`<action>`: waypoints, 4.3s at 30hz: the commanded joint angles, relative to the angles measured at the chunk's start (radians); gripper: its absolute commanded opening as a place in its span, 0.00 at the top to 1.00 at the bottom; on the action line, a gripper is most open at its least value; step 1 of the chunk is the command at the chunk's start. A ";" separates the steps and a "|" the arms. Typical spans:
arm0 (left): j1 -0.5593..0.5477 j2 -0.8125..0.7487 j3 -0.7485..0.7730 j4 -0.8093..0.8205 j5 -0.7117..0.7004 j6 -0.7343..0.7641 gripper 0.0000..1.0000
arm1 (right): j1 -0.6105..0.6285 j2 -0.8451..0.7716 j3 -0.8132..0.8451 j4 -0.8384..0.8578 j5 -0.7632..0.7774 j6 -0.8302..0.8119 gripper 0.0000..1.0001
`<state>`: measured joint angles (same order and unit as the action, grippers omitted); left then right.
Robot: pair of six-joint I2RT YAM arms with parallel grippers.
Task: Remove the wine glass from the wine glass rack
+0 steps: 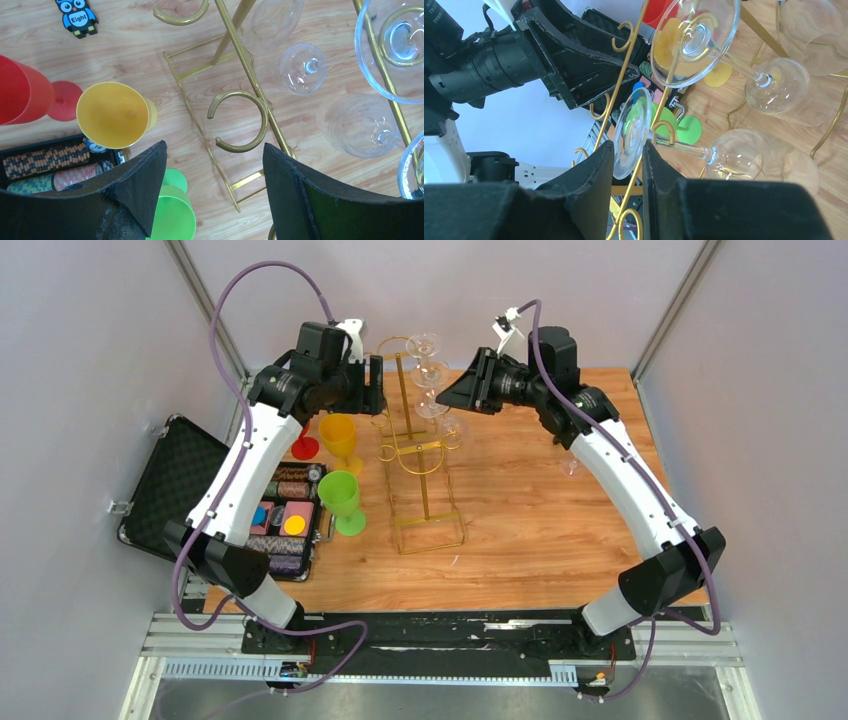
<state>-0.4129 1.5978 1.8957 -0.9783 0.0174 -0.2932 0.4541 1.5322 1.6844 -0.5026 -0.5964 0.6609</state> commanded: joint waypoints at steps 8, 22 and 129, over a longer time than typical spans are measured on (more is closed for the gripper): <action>-0.013 -0.018 0.023 0.001 -0.004 0.003 0.21 | 0.017 0.016 0.029 0.053 -0.034 0.035 0.84; -0.013 -0.033 0.015 -0.002 -0.014 0.015 0.21 | 0.015 0.014 0.039 0.051 -0.018 0.074 1.00; -0.006 -0.857 -0.735 0.155 0.686 -0.496 0.00 | 0.748 -0.651 -0.655 0.238 0.125 -0.705 1.00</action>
<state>-0.4175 0.7582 1.1622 -0.8936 0.6258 -0.7319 1.1511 0.8707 1.0302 -0.4595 -0.5865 0.0921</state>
